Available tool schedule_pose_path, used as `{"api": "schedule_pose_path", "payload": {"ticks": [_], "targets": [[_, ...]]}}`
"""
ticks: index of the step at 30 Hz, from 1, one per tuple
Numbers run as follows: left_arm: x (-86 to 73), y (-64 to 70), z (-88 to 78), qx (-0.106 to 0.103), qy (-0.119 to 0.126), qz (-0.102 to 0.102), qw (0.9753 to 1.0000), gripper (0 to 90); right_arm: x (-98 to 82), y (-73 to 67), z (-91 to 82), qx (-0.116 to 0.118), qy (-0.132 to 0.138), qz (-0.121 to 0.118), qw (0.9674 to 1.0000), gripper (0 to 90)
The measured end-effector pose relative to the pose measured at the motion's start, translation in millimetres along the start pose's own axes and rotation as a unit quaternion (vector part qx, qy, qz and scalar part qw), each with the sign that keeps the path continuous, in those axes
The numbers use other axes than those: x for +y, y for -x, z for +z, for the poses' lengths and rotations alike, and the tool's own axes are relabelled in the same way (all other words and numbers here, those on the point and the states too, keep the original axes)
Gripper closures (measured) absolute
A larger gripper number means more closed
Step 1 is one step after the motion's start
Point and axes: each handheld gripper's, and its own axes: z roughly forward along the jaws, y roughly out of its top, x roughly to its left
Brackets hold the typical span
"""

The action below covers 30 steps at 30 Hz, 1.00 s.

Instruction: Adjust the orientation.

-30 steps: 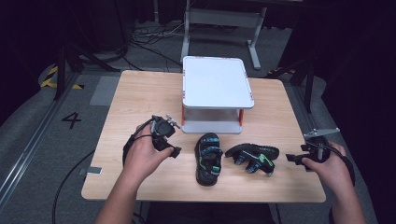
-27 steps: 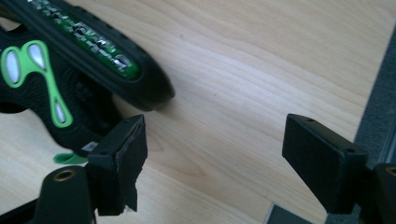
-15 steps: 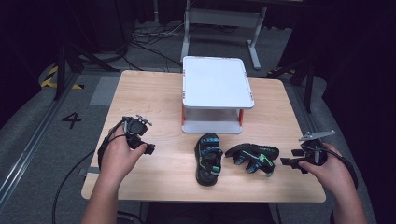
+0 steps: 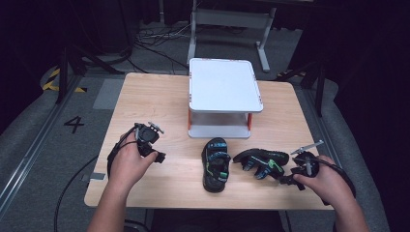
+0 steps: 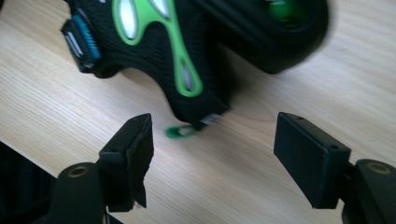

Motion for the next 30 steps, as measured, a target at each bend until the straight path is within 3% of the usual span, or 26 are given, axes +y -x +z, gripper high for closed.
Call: {"api": "schedule_pose_path", "payload": {"ticks": [6,9,11,17,24,30], "targets": [[1.5,3.7,4.2,-0.003,-0.004,0.007,1.0,24.9,4.3,-11.6,19.6,-0.024,-0.023,-0.001,0.9994,35.7],[3.1,5.5,4.7,0.004,0.002,0.019,0.9998,26.2,5.1,-12.2,27.3,-0.019,-0.031,-0.004,0.9993,35.9],[3.8,6.8,5.4,-0.001,0.004,0.022,0.9998,26.3,5.0,-12.0,30.4,-0.022,-0.037,-0.001,0.9991,40.7],[5.1,9.1,6.6,0.0,0.005,0.027,0.9996,26.6,5.6,-11.3,22.7,-0.015,-0.06,0.004,0.9981,63.1],[5.5,11.0,6.0,-0.002,0.007,0.033,0.9994,26.3,8.2,-11.9,17.7,-0.028,-0.069,-0.05,0.996,83.1],[5.5,10.6,6.5,-0.003,0.007,0.033,0.9994,26.2,7.7,-10.9,12.9,-0.018,-0.065,-0.055,0.9962,86.6]]}}
